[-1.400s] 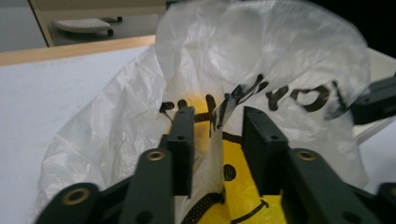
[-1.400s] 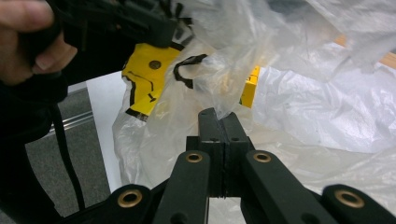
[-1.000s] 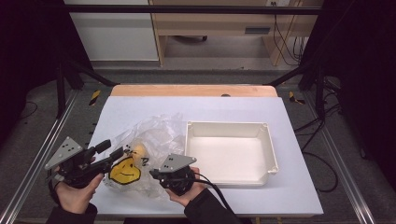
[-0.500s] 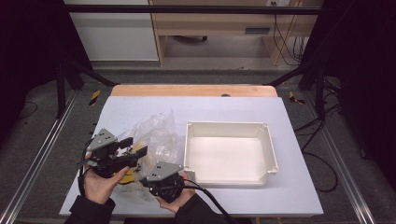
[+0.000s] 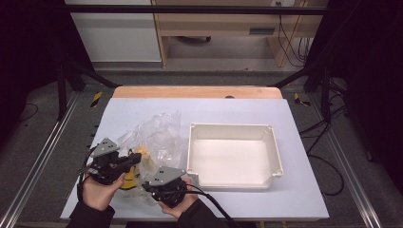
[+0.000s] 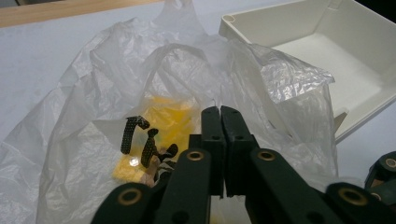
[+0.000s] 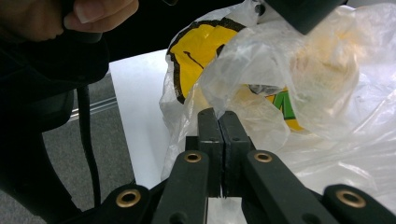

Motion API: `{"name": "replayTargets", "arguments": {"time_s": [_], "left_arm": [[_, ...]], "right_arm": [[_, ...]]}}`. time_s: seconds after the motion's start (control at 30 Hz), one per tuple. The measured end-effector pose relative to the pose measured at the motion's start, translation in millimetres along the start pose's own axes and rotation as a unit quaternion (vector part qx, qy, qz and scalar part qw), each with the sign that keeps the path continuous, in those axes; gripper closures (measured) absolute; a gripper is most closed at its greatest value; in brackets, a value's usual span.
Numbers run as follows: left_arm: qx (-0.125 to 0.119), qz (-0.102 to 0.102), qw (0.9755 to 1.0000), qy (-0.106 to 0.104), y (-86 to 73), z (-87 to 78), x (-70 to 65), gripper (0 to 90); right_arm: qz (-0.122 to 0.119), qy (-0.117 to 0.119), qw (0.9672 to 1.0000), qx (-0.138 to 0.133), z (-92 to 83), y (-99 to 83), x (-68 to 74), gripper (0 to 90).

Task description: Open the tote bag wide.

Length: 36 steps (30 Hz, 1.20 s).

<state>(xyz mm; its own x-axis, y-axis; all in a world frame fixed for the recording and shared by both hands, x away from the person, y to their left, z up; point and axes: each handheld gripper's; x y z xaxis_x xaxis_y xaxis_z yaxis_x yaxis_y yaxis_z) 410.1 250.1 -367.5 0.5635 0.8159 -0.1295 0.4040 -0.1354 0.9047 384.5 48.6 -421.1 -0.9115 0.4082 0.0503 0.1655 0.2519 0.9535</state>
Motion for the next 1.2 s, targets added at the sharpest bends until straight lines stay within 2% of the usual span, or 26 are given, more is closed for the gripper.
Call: {"name": "replayTargets", "arguments": {"time_s": [0.1, 0.23, 0.3, 0.33, 0.37, 0.43, 0.47, 0.53, 0.57, 0.73, 0.83, 0.93, 1.03, 1.13, 1.17, 1.2], "left_arm": [[-0.009, 0.004, 1.0, -0.002, -1.2, -4.1, 1.5, 90.0], [-0.033, 0.008, 0.9994, 0.003, -1.2, -13.2, 3.9, 90.0], [-0.05, 0.012, 0.9986, 0.008, -1.5, -22.4, 6.7, 90.0], [-0.05, 0.012, 0.9986, 0.008, -1.5, -22.4, 6.7, 90.0], [-0.055, 0.015, 0.9983, 0.012, -2.4, -25.9, 7.3, 90.0], [-0.062, 0.016, 0.9978, 0.016, -4.0, -31.4, 8.6, 90.0], [-0.065, 0.017, 0.9976, 0.017, -4.7, -34.0, 9.4, 90.0], [-0.069, 0.016, 0.9973, 0.02, -5.9, -38.3, 10.9, 90.0], [-0.072, 0.017, 0.9971, 0.021, -6.8, -41.2, 12.3, 90.0], [-0.072, 0.012, 0.9969, 0.028, -12.5, -49.1, 19.0, 90.0], [-0.077, 0.002, 0.9967, 0.028, -18.2, -54.5, 24.4, 90.0], [-0.082, -0.002, 0.9962, 0.028, -19.6, -58.0, 26.5, 90.0], [-0.089, -0.004, 0.9955, 0.034, -23.2, -63.2, 28.2, 90.0], [-0.09, -0.01, 0.9953, 0.034, -26.6, -65.2, 31.5, 90.0], [-0.09, -0.012, 0.9954, 0.032, -27.8, -65.3, 32.6, 90.0], [-0.088, -0.013, 0.9956, 0.031, -28.6, -65.3, 33.4, 90.0]], "right_arm": [[0.005, 0.001, 1.0, -0.002, -0.2, -1.0, 0.0, 87.7], [0.009, 0.0, 1.0, -0.004, -0.4, -2.8, -1.0, 82.2], [0.016, -0.005, 0.9998, -0.01, -2.1, -3.2, -3.6, 72.2], [0.016, -0.005, 0.9998, -0.01, -2.1, -3.2, -3.6, 72.2], [0.02, -0.006, 0.9997, -0.016, -3.9, -2.9, -5.3, 67.4], [0.02, -0.008, 0.9996, -0.018, -4.5, -2.7, -5.7, 64.9], [0.024, -0.008, 0.9994, -0.024, -7.1, -1.4, -6.8, 60.1], [0.024, -0.009, 0.9993, -0.026, -7.9, -0.9, -7.0, 57.8], [0.021, -0.013, 0.9992, -0.031, -11.1, 0.6, -7.3, 53.8], [0.018, -0.019, 0.9988, -0.041, -17.6, 3.5, -8.9, 47.2], [0.022, -0.023, 0.9983, -0.049, -24.7, 5.9, -12.7, 42.8], [0.021, -0.026, 0.9986, -0.042, -25.0, 4.9, -14.6, 43.1], [0.018, -0.026, 0.9991, -0.028, -21.0, -0.2, -15.6, 47.6], [0.013, -0.023, 0.9996, -0.006, -14.9, -5.7, -15.0, 62.8], [0.009, -0.02, 0.9998, 0.004, -12.1, -7.8, -14.1, 74.1], [0.009, -0.02, 0.9998, 0.004, -12.1, -7.8, -14.1, 74.1]]}}
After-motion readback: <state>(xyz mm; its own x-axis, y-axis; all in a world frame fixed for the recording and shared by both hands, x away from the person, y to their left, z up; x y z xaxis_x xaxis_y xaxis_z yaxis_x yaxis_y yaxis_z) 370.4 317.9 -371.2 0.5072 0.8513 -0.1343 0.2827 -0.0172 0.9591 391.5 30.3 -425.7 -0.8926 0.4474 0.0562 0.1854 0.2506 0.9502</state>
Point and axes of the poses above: each handheld gripper's, and its own axes: z roughly forward along the jaws, y roughly out of its top, x roughly to its left, and after that the axes turned 11 degrees about -x, right-handed
